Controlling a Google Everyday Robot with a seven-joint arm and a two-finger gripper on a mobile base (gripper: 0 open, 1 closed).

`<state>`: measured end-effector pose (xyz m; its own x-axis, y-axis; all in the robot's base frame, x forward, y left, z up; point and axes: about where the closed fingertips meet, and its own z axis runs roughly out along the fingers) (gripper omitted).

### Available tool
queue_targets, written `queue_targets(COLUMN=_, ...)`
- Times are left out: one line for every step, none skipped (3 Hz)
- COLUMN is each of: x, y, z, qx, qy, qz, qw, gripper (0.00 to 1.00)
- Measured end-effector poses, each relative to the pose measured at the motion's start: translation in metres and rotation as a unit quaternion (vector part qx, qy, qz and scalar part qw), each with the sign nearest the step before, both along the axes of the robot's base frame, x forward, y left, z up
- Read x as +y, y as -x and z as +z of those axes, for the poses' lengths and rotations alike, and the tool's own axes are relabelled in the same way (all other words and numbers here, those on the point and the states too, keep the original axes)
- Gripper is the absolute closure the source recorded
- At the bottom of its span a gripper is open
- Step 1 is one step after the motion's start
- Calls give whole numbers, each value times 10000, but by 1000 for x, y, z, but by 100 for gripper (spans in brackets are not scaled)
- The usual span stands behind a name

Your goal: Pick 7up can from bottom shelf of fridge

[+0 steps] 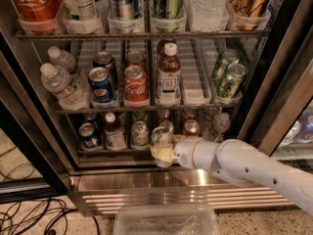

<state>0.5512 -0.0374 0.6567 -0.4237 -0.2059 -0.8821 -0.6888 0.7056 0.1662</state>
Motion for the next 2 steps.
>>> queue_targets(x=21, y=28, z=-11, qx=527, qy=160, qz=686, qw=9961, gripper=100)
queue_targets(x=34, y=55, z=-12, qx=817, qy=368, qz=1436, qw=9856, gripper=100)
